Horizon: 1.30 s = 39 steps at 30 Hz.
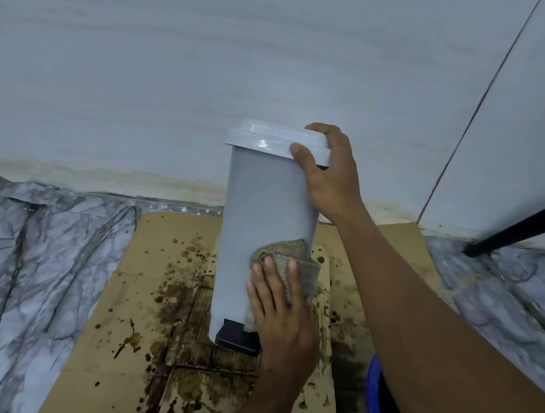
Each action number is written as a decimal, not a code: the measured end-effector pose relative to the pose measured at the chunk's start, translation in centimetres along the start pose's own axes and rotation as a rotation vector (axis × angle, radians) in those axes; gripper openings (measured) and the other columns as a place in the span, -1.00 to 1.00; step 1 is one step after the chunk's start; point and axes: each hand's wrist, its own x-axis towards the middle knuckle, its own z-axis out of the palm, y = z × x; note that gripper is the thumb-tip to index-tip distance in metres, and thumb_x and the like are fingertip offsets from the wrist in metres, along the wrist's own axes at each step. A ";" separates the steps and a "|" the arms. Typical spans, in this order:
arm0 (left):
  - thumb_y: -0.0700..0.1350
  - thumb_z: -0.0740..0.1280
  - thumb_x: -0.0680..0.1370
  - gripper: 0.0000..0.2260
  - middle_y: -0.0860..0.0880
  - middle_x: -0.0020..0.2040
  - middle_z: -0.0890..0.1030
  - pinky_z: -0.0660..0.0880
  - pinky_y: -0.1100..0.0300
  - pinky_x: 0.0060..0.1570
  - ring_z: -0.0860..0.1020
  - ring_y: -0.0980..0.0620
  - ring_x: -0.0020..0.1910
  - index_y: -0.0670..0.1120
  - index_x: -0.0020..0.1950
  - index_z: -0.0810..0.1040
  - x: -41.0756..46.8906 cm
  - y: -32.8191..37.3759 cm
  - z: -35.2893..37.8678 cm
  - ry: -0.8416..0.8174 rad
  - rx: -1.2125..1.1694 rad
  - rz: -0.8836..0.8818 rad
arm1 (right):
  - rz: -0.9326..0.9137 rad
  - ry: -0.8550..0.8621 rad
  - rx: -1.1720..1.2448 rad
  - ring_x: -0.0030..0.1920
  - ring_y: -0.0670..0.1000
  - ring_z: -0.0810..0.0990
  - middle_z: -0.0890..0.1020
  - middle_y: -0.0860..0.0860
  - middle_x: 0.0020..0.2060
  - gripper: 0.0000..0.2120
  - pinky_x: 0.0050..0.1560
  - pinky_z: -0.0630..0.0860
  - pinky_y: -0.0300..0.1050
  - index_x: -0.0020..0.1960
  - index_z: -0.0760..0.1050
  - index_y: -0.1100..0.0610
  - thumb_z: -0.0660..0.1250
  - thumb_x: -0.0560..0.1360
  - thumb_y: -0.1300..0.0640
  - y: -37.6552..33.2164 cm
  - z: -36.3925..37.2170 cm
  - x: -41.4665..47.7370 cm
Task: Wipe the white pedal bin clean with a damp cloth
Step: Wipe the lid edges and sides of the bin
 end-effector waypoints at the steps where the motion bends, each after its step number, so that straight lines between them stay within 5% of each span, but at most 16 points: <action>1: -0.16 0.15 0.62 -0.40 -0.42 0.60 0.09 0.01 -0.36 0.55 0.06 -0.44 0.59 -0.23 0.63 0.07 -0.2 -0.1 0.0 -0.015 0.004 0.017 | 0.000 0.004 -0.004 0.20 -0.02 0.50 0.47 -0.14 0.14 -0.62 0.23 0.52 0.01 0.28 0.48 0.00 0.39 0.50 -0.08 -0.1 0.1 0.0; 17: -0.13 0.06 0.51 -0.35 -0.21 0.67 -0.13 -0.21 -0.16 0.60 -0.14 -0.25 0.65 -0.18 0.64 0.12 -3.1 -1.5 -0.5 -0.198 0.318 0.272 | 0.000 -0.003 0.007 0.23 -0.02 0.50 0.46 -0.22 0.12 -0.61 0.25 0.51 0.02 0.27 0.47 -0.05 0.40 0.49 -0.11 0.0 0.0 -0.6; 22: -0.20 0.28 0.46 -0.19 -0.18 0.68 -0.15 -0.20 -0.16 0.60 -0.16 -0.23 0.65 -0.12 0.67 0.02 2.7 -1.5 -2.5 -0.171 0.299 0.331 | 0.012 0.003 0.011 0.23 0.01 0.50 0.47 -0.14 0.13 -0.62 0.26 0.50 0.03 0.27 0.48 -0.01 0.42 0.50 -0.08 -0.2 0.2 0.0; 24: -0.05 0.33 0.60 -0.24 -0.16 0.68 -0.15 -0.17 -0.14 0.60 -0.14 -0.21 0.65 -0.09 0.69 -0.02 5.5 -2.0 -3.7 -0.204 0.292 0.412 | 0.023 0.009 0.008 0.22 0.01 0.50 0.47 -0.13 0.13 -0.63 0.26 0.49 0.01 0.27 0.47 -0.03 0.42 0.51 -0.08 -0.2 0.2 0.2; 28: 0.22 0.11 0.68 -0.30 -0.16 0.68 -0.19 -0.16 -0.11 0.62 -0.12 -0.20 0.66 -0.08 0.68 -0.07 11.1 -4.3 -6.1 -0.264 0.240 0.670 | 0.035 0.026 0.005 0.24 0.00 0.47 0.46 -0.10 0.16 -0.64 0.24 0.45 -0.11 0.27 0.47 -0.03 0.42 0.52 -0.07 -0.1 0.2 0.3; 35: 0.24 0.00 0.68 -0.26 -0.28 0.66 -0.05 -0.06 -0.21 0.61 -0.11 -0.22 0.66 -0.26 0.65 -0.04 13.4 -6.8 -5.8 -0.070 0.031 0.188 | 0.034 0.025 -0.007 0.22 -0.02 0.49 0.47 -0.11 0.16 -0.63 0.24 0.48 -0.04 0.27 0.46 -0.04 0.41 0.52 -0.09 0.0 -0.1 0.3; 39: 0.21 0.03 0.67 -0.23 -0.25 0.66 -0.18 -0.13 -0.17 0.61 -0.23 -0.17 0.65 -0.28 0.65 -0.14 12.8 -5.3 -5.8 -0.102 0.001 0.140 | 0.031 0.042 -0.025 0.20 -0.03 0.49 0.48 -0.10 0.16 -0.65 0.22 0.47 -0.10 0.27 0.46 -0.03 0.41 0.53 -0.07 0.0 -0.4 0.0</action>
